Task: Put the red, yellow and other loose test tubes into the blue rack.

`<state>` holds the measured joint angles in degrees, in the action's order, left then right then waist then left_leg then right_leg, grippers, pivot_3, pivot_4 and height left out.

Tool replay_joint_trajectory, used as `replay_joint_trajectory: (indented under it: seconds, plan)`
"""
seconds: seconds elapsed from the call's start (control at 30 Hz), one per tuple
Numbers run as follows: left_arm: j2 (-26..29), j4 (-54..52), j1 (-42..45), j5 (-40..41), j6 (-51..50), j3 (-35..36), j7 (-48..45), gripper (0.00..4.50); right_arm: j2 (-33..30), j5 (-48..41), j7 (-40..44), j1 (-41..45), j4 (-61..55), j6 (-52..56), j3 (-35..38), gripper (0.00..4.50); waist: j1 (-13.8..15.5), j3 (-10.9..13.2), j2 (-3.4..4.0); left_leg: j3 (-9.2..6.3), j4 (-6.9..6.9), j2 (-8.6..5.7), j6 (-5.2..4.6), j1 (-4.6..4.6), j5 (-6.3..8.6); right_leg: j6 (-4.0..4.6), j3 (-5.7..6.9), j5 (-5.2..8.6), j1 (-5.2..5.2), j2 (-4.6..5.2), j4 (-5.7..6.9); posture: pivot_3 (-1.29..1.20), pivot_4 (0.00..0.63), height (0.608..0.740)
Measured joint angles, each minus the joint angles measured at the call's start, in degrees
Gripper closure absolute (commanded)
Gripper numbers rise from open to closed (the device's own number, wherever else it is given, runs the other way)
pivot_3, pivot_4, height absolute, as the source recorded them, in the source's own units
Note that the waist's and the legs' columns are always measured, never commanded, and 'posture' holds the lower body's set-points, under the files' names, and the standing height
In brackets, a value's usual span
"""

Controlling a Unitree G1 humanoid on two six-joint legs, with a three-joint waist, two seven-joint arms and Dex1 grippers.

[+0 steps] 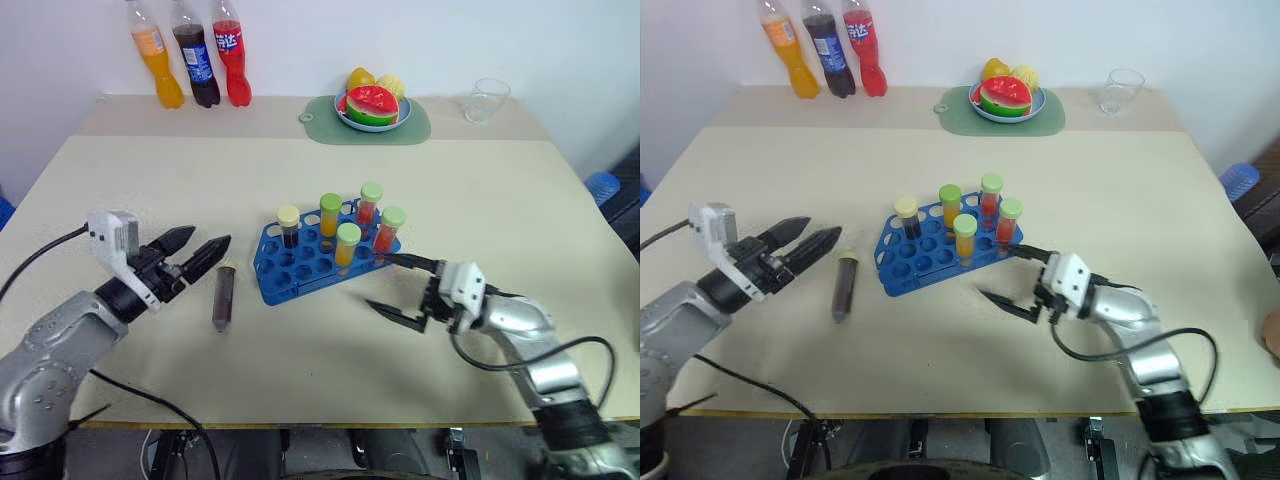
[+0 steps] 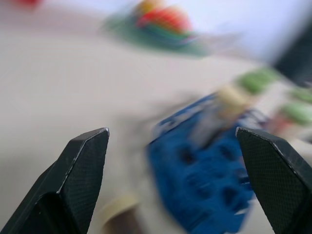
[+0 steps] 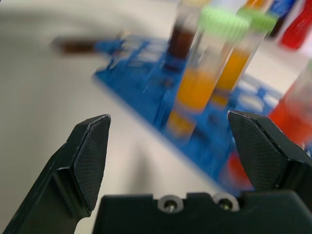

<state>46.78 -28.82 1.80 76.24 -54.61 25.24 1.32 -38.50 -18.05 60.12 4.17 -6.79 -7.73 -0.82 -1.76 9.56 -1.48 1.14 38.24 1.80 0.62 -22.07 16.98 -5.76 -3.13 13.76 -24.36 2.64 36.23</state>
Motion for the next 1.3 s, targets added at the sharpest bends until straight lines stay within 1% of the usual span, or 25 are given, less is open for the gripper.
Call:
replay_joint_trajectory:
  seconds: [0.03,0.07,0.1,0.13,0.17,0.23,0.33,0.4,0.47,0.5,0.67,0.8,0.9,0.93,0.97,1.07,1.2,1.3]
  plan:
    - [4.20,2.02,1.68,9.13,-1.62,-1.50,7.59,0.20,-1.29,-0.96,1.21,-0.20,-0.48,0.02,0.82,0.28,-0.01,0.01,0.01,0.01,-0.01,0.00,0.00,0.05,0.00,0.00,-0.02,0.00,0.03,0.02,0.04,0.00,0.150,0.740]
    - [7.21,3.18,2.95,15.45,-2.09,-3.24,12.83,0.20,-2.28,-1.45,2.11,-0.10,-0.82,0.21,1.09,0.28,0.04,0.01,0.01,0.01,-0.01,0.00,0.00,0.08,0.00,0.00,-0.02,0.00,0.04,0.02,0.04,0.00,0.150,0.740]
    - [9.76,4.10,4.40,23.33,-1.57,-5.42,19.13,0.20,-3.42,-2.22,3.31,0.60,-1.33,0.76,1.40,0.28,0.05,0.02,0.04,0.06,-0.01,0.00,0.00,0.12,0.00,0.00,-0.06,0.00,0.06,0.05,0.03,0.00,0.150,0.740]
    - [10.65,4.33,5.45,28.39,-0.74,-7.27,23.47,0.20,-3.84,-3.16,4.11,1.63,-1.71,1.25,1.65,0.28,0.01,0.02,0.07,0.10,-0.03,-0.02,0.01,0.14,0.00,0.00,-0.08,0.00,0.08,0.08,0.03,0.00,0.150,0.740]
    - [10.86,4.43,6.01,31.70,-0.25,-9.01,26.43,0.20,-3.97,-3.87,4.73,2.58,-2.28,1.41,1.79,0.28,-0.05,0.02,0.08,0.11,-0.05,-0.03,0.01,0.15,0.00,0.01,-0.08,0.01,0.09,0.06,0.01,0.00,0.150,0.740]
    - [10.89,5.07,6.34,34.91,-0.05,-12.47,30.84,0.20,-4.18,-5.34,5.98,3.72,-3.19,2.07,1.80,0.28,-0.02,0.03,0.08,0.11,-0.07,-0.06,0.01,0.14,0.00,0.02,-0.07,0.01,0.08,0.00,0.00,0.00,0.150,0.740]
    - [9.66,7.79,8.71,35.82,-1.11,-15.12,34.69,0.20,-4.68,-5.95,8.47,3.89,-3.24,2.49,1.50,0.28,0.79,0.03,0.07,0.22,-0.07,-0.21,0.10,0.13,-0.05,0.15,-0.04,0.08,0.08,-0.07,-0.03,0.00,0.150,0.740]
    - [6.67,11.30,12.97,35.85,-2.68,-15.85,37.91,0.20,-5.12,-5.97,10.30,4.21,-3.23,2.62,0.97,0.28,1.33,0.06,0.14,0.23,-0.06,-0.30,0.30,0.12,-0.17,0.21,-0.02,0.11,0.14,-0.04,-0.04,0.00,0.150,0.740]
    - [4.97,13.88,15.65,35.93,-3.90,-17.24,41.60,0.20,-5.12,-5.94,11.30,4.84,-3.28,2.61,0.39,0.28,1.45,0.06,0.13,0.21,-0.05,-0.34,0.32,0.16,-0.18,0.22,-0.02,0.12,0.24,0.00,-0.08,0.00,0.150,0.740]
    - [3.14,15.90,17.54,35.96,-4.94,-18.03,44.31,0.20,-5.10,-5.89,11.70,5.08,-3.27,2.62,0.09,0.28,1.52,0.06,0.13,0.20,-0.05,-0.36,0.32,0.16,-0.18,0.21,-0.02,0.12,0.27,0.00,-0.09,0.00,0.150,0.740]
    - [-4.48,24.55,24.53,36.01,-9.89,-19.91,52.02,0.20,-5.05,-5.78,12.36,5.70,-3.38,2.71,-0.80,0.28,1.57,0.06,0.12,0.12,-0.04,-0.38,0.47,0.15,-0.27,0.02,0.02,0.01,0.28,-0.01,-0.08,0.00,0.150,0.740]
    - [-11.39,30.92,28.67,36.03,-13.71,-19.33,58.83,0.20,-5.16,-5.57,12.61,5.46,-3.66,2.32,-0.88,0.28,1.59,0.06,0.12,0.09,-0.04,-0.41,0.55,0.15,-0.31,0.02,0.03,0.01,0.29,0.01,-0.07,0.00,0.150,0.740]
    - [-15.33,34.56,31.23,36.24,-16.00,-16.97,64.02,0.20,-5.26,-5.58,12.47,5.27,-4.34,2.33,-0.81,0.28,1.96,0.04,0.17,0.08,-0.06,-0.41,0.57,0.45,-0.33,0.02,0.04,0.01,0.58,0.01,-0.08,0.00,0.150,0.740]
    - [-16.02,35.42,31.75,36.31,-16.62,-16.58,65.41,0.20,-5.28,-5.58,12.35,5.23,-4.52,2.33,-0.77,0.28,2.16,0.04,0.16,0.08,-0.09,-0.41,0.57,0.68,-0.32,0.07,0.06,0.04,0.82,0.01,-0.15,0.00,0.150,0.740]
    - [-16.32,35.70,31.94,36.44,-17.05,-16.37,66.12,0.20,-5.29,-5.58,12.27,5.19,-4.64,2.33,-0.70,0.28,2.23,0.04,0.16,0.08,-0.10,-0.41,0.57,0.73,-0.32,0.19,0.06,0.11,0.88,0.01,-0.18,0.00,0.150,0.740]
    - [-17.97,36.71,32.78,36.92,-18.05,-15.05,69.41,0.20,-5.31,-5.59,12.12,4.28,-4.87,2.33,-0.50,0.28,2.28,0.04,0.16,0.08,-0.10,-0.42,0.57,0.75,-0.32,0.20,0.06,0.11,0.92,0.02,-0.18,0.00,0.150,0.740]
    - [-21.69,37.91,34.49,36.95,-18.83,-12.81,76.66,0.20,-5.36,-5.58,11.73,3.54,-4.88,2.33,-0.24,0.28,2.31,0.02,0.18,0.07,-0.11,-0.42,0.60,0.78,-0.33,0.19,0.05,0.11,0.94,0.02,-0.17,0.00,0.150,0.740]
    - [-22.34,37.76,34.65,36.98,-19.08,-12.55,79.61,0.96,-5.35,-5.54,11.69,3.48,-4.83,2.14,-0.11,0.24,2.16,0.02,0.18,0.06,-0.11,-0.42,0.61,0.79,-0.34,0.19,0.05,0.11,0.94,0.01,-0.17,0.00,0.150,0.740]
